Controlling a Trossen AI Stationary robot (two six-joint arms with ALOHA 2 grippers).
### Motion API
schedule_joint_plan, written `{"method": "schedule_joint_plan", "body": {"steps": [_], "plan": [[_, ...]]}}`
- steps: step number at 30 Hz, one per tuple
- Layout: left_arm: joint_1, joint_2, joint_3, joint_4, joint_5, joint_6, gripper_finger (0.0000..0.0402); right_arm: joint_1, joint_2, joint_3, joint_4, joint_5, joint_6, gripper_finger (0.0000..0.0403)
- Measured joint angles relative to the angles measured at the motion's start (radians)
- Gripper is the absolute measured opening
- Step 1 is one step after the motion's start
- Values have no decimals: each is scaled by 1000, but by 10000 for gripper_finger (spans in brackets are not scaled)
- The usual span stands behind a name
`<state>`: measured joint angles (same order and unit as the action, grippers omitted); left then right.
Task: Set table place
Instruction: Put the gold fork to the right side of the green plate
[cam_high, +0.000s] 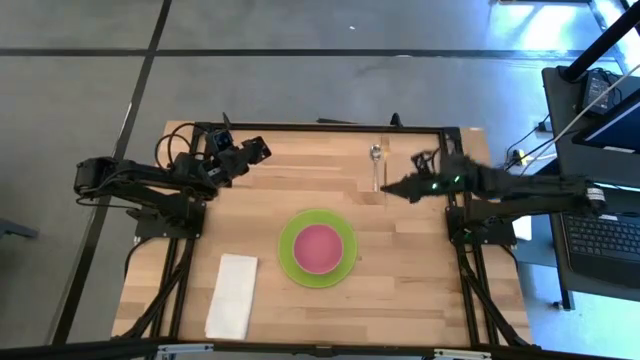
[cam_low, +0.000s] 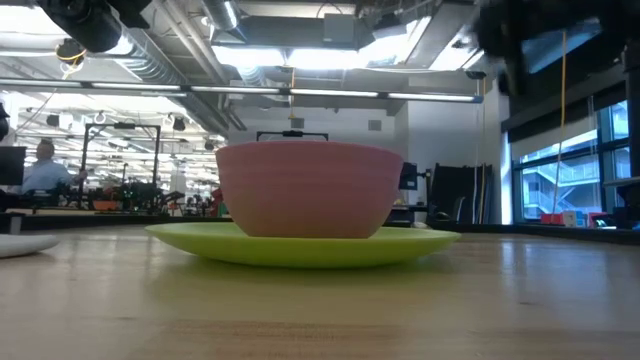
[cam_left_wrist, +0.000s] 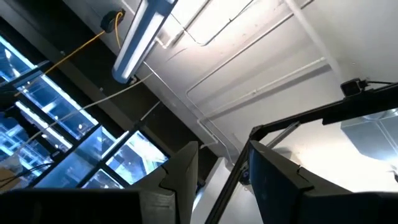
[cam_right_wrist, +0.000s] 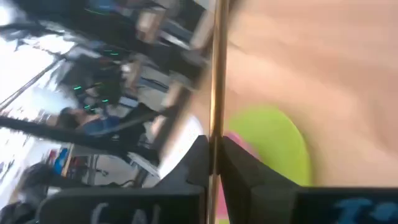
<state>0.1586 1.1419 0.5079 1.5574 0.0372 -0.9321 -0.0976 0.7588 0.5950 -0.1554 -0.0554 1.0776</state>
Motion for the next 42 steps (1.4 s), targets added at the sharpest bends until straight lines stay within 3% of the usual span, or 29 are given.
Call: {"method": "schedule_joint_plan", "body": {"steps": [5,9,16,21,29,42], "plan": [[19,0,0,-8,-2,-4,133,107,15,-217,207,19,231,24],[24,0,0,-22,-23,-8,133,199,47,-286,285,59,373,24],[24,0,0,-41,-26,-2,133,321,138,-302,302,176,499,24],[24,0,0,-83,-26,0,133,391,227,-301,440,241,569,24],[-2,0,0,-90,-27,0,133,486,375,-301,495,248,742,24],[-10,0,1,-90,-6,-7,133,496,540,-307,643,276,761,24]]}}
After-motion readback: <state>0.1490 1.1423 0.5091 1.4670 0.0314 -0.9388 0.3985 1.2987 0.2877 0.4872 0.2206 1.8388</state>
